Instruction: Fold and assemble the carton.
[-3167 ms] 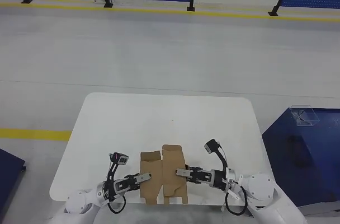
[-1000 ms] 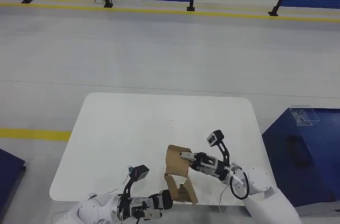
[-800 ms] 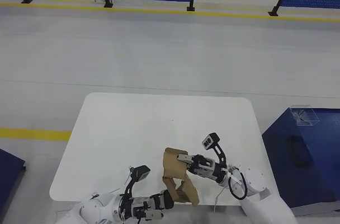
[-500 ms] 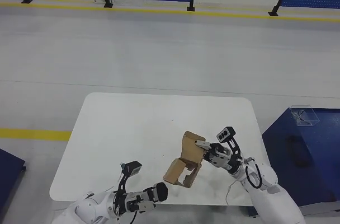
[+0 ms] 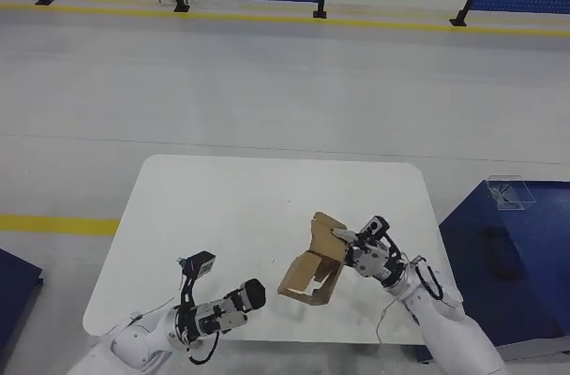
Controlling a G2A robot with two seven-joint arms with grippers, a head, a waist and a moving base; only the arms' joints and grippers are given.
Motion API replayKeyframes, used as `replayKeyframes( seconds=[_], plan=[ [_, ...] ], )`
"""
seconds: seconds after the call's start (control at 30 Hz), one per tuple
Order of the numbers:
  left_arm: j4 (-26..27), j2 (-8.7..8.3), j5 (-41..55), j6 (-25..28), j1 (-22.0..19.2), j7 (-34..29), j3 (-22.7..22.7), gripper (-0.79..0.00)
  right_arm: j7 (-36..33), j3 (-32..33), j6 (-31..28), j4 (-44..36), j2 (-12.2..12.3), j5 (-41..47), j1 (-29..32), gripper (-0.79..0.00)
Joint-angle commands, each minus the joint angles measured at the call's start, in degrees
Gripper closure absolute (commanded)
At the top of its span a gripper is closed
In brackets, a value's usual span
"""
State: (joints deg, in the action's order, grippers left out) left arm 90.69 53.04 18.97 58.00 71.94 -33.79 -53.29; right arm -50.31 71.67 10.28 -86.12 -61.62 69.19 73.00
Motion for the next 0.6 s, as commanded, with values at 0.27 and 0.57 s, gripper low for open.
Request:
replayKeyframes(
  seconds=[0.27,0.57],
  plan=[
    [17.4,3.43,-88.2,-21.4,16.1,49.1,-11.9,-0.785,4.2,-3.0,28.1,8.5,-1.5,24.5,-3.7,0.000],
    [17.5,3.61,-95.2,-26.4,17.5,52.7,-10.9,-0.785,5.9,-3.6,30.8,8.7,-1.7,27.2,-3.8,0.000]
  ],
)
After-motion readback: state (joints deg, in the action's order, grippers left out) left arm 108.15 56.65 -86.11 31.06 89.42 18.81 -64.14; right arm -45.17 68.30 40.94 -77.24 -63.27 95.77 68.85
